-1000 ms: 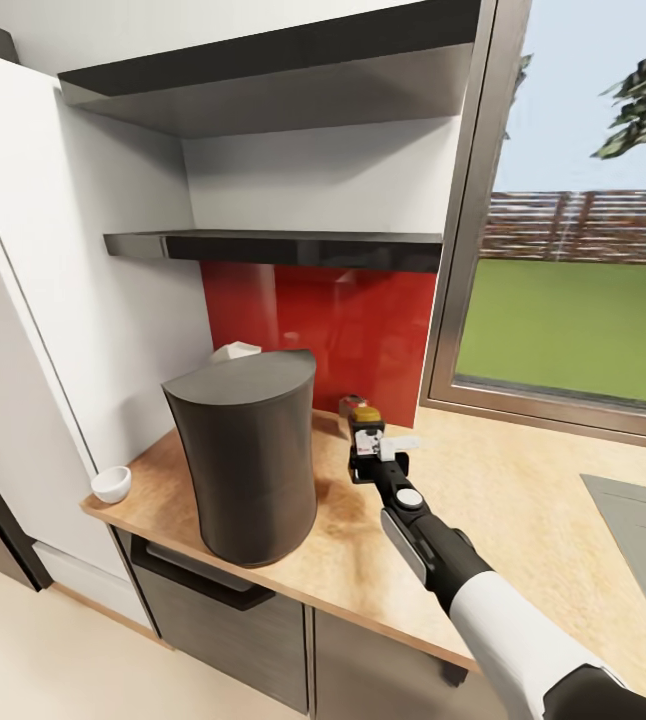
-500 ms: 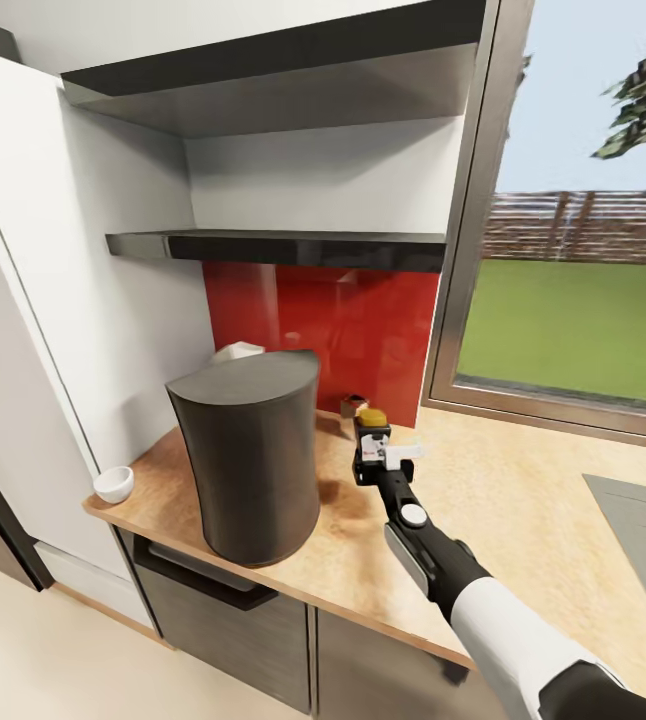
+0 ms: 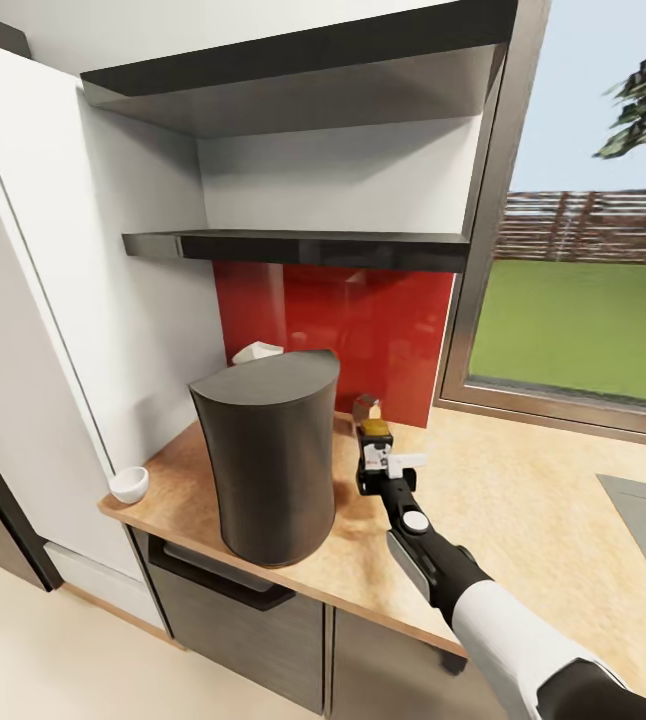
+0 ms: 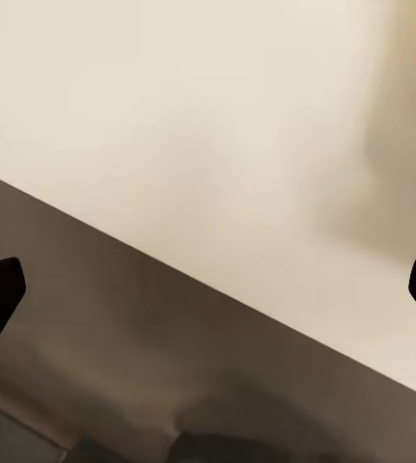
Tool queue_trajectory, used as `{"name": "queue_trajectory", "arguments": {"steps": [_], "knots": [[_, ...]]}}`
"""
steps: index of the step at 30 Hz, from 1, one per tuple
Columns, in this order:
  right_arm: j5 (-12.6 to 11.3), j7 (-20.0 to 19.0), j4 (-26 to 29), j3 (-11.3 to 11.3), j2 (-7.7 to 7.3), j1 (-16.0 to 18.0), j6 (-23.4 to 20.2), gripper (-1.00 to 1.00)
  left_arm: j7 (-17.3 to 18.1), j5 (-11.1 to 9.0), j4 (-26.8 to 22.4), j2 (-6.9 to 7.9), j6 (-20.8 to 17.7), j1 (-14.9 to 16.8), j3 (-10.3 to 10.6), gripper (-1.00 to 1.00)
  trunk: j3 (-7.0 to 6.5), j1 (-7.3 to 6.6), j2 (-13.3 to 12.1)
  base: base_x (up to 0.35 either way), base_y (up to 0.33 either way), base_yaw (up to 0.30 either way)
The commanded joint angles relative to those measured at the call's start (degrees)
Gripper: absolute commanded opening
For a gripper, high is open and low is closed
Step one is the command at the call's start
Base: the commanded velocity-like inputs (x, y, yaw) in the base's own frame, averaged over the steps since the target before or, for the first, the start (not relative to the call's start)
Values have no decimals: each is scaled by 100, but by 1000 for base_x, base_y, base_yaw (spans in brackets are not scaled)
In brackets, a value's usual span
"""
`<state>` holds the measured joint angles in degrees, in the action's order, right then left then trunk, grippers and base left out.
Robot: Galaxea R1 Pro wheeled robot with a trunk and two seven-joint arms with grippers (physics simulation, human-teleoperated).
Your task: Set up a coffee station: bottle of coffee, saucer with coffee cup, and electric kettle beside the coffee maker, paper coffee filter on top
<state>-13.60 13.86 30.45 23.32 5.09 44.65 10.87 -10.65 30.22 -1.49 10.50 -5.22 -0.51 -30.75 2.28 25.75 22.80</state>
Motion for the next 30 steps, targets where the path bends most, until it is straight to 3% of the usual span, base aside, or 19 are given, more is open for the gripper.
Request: {"name": "queue_trajectory", "arguments": {"steps": [1,11,30], "knots": [[-72,39,-8,46,-8,9,31,-100,-1,61,-16,-3,-33,-2,-44,100,11,4,12,22,1,0],[-72,38,-194,50,0,9,38,-100,-7,63,-12,-3,-40,-2,-45,100,11,4,12,193,0,0],[-81,29,-546,59,27,9,52,-100,-8,63,-15,-4,-32,-2,-53,100,11,4,12,7,38,0]]}}
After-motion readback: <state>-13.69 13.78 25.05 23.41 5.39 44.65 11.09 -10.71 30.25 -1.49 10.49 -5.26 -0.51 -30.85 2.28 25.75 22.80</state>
